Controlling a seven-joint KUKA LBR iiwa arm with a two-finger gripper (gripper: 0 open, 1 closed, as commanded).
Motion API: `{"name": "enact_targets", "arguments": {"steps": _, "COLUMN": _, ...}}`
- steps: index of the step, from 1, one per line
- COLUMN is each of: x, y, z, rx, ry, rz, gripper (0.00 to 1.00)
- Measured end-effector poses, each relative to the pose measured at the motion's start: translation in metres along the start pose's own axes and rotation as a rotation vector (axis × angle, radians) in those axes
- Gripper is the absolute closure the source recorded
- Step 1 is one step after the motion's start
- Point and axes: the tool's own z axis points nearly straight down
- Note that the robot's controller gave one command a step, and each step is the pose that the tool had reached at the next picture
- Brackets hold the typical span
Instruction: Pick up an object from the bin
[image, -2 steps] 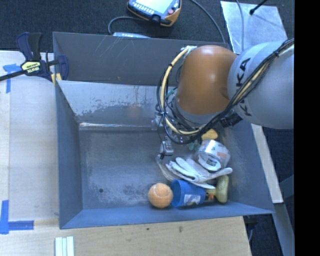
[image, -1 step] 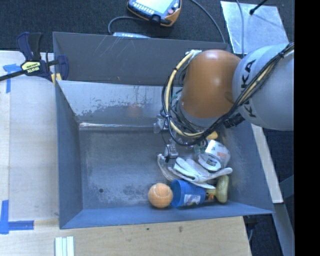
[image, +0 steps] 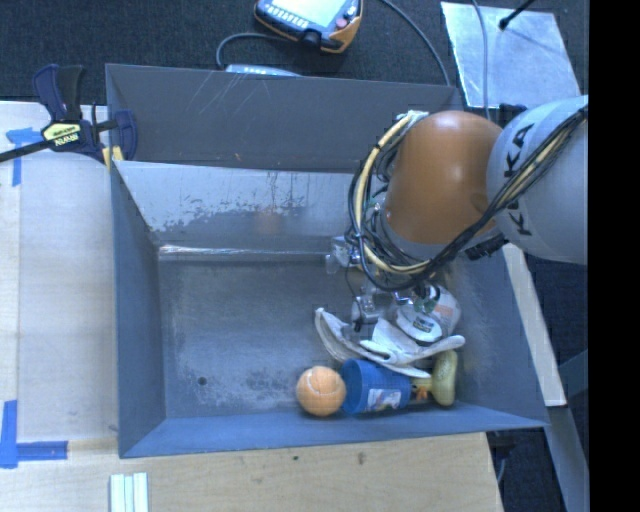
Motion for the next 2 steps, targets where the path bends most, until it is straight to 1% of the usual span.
{"name": "enact_targets", "arguments": {"steps": 1, "x": 0.001, "y": -0.008, "z": 0.008, "rx": -0.003, "ry": -0.001, "rz": 0.279, "gripper": 0.00}}
{"name": "enact_targets", "arguments": {"steps": 2, "x": 0.001, "y": -0.016, "z": 0.030, "rx": -0.001, "ry": -0.003, "rz": 0.170, "gripper": 0.00}}
